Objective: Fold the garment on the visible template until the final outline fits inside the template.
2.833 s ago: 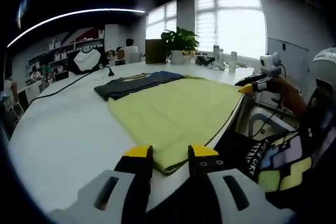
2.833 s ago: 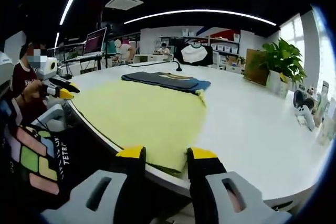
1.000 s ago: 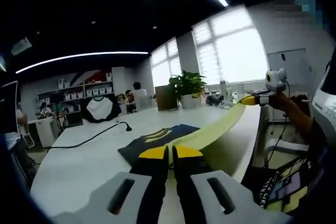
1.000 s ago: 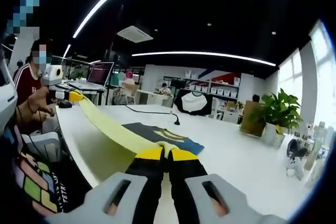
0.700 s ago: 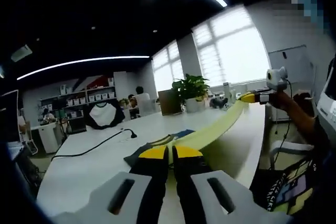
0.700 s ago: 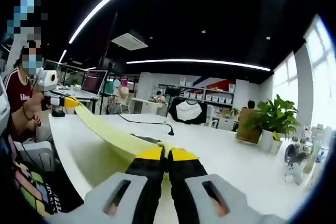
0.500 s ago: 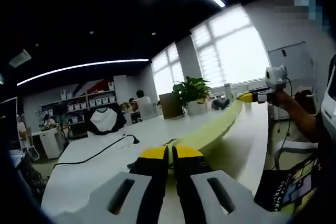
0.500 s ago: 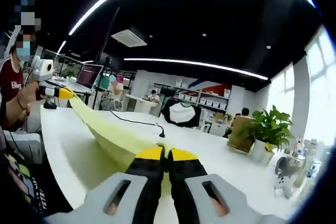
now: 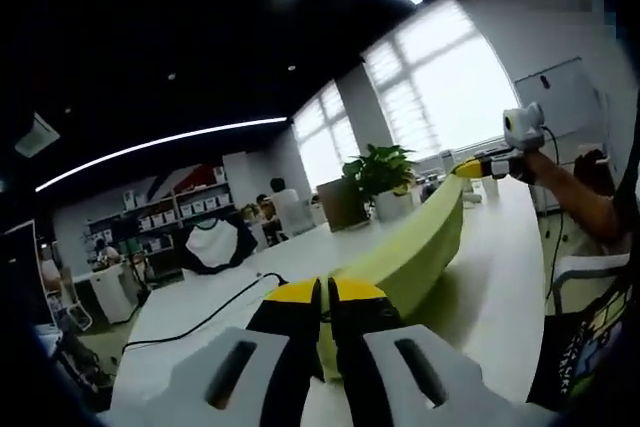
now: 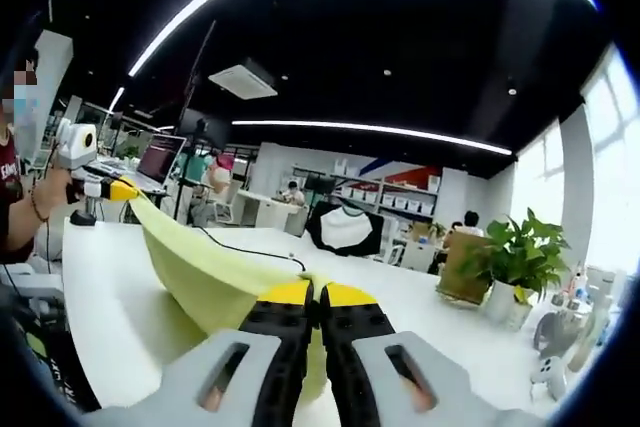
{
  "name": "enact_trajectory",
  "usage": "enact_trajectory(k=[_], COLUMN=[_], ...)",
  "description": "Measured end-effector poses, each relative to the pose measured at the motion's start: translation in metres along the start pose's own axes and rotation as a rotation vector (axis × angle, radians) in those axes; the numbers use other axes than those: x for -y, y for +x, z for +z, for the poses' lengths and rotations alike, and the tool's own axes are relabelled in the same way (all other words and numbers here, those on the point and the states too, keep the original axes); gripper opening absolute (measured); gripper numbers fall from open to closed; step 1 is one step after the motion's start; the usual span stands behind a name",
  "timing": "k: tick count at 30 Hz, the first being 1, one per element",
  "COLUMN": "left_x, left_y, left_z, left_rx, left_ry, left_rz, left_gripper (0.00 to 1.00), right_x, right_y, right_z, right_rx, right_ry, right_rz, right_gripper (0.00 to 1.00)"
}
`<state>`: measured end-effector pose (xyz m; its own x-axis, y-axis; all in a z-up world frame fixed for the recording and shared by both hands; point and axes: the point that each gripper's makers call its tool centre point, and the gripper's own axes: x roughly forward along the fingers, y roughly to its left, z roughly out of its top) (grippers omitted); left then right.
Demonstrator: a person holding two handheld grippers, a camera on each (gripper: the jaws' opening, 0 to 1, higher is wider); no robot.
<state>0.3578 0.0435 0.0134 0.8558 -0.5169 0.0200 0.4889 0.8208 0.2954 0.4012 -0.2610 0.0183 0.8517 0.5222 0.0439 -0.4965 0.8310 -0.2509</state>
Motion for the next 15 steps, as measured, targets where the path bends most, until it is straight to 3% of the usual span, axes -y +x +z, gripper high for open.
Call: enact_trajectory(k=[2, 8, 12, 15], left_x=[-0.006, -0.026, -0.036, -0.043], left_y=[0.009, 0.035, 0.049, 0.059], left_z=[0.004, -0.003, -0.01, -0.014], left_rx=[0.013, -0.015, -0.042, -0.067], left_ry=[0.031, 0.037, 0.006, 0.052], left_rz=[-0.005, 0.008, 0.002, 0.016], left_gripper=[0.04, 0.04, 0.04, 0.04], right_x=[0.006, 0.015, 0.022, 0.029], right_y=[0.008, 0.031, 0.048, 0.059], right_z=[-0.002, -0.007, -0.014, -0.018], right_rx=[-0.015, -0.034, -0.05, -0.056], right_ry=[0.005, 0.021, 0.048, 0.069], right_rz=[-0.003, 0.007, 0.01, 0.013], right_gripper=[0.0, 0.0, 0.0, 0.0])
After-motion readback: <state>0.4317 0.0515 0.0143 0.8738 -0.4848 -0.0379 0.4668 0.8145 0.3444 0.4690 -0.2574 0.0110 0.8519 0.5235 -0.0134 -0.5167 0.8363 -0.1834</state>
